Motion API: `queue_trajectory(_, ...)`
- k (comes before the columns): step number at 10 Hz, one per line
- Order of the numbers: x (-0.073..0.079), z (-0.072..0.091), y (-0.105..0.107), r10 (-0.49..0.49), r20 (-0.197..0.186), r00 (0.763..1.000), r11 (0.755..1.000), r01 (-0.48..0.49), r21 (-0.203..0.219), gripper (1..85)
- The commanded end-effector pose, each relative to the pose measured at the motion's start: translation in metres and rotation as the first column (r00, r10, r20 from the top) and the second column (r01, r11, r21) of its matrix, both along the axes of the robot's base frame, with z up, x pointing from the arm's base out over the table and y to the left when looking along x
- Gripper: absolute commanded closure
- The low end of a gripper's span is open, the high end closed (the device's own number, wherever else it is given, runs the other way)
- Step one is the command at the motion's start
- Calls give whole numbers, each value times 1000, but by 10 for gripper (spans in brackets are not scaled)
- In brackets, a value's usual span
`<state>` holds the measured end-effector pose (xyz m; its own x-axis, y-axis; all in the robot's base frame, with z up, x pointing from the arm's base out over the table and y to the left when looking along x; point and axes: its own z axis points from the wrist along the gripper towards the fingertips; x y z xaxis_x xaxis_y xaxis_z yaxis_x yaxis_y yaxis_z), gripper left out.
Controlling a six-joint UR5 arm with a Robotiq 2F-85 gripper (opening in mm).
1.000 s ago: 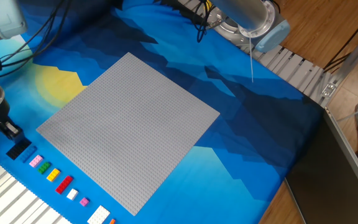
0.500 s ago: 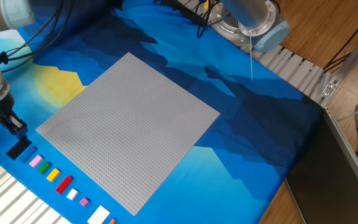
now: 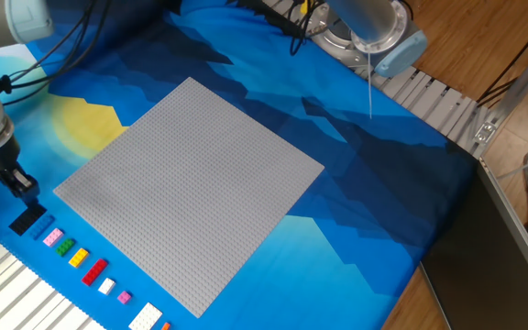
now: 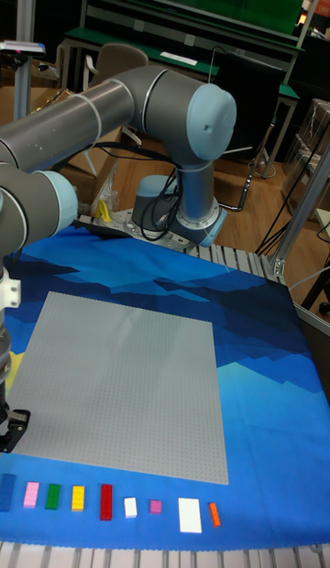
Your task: Stack small Lego blocks one on top of the other
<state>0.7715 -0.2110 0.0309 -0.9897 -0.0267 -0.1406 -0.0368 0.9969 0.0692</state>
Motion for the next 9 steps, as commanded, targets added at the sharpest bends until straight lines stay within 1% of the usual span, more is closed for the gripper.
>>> queue_trajectory(1, 2, 2, -2, -5, 1, 1000, 1000, 5, 5, 480)
queue_trajectory(4, 1, 1, -3, -3, 0, 1000, 1000, 3, 4, 483)
queue_trajectory(5, 2, 2, -4, -11, 7, 1000, 1000, 11, 2, 483)
queue_trajectory(7, 0, 5, -5, -11, 7, 1000, 1000, 11, 0, 483)
queue_trajectory(9, 1, 2, -9, -15, 7, 1000, 1000, 16, -16, 487)
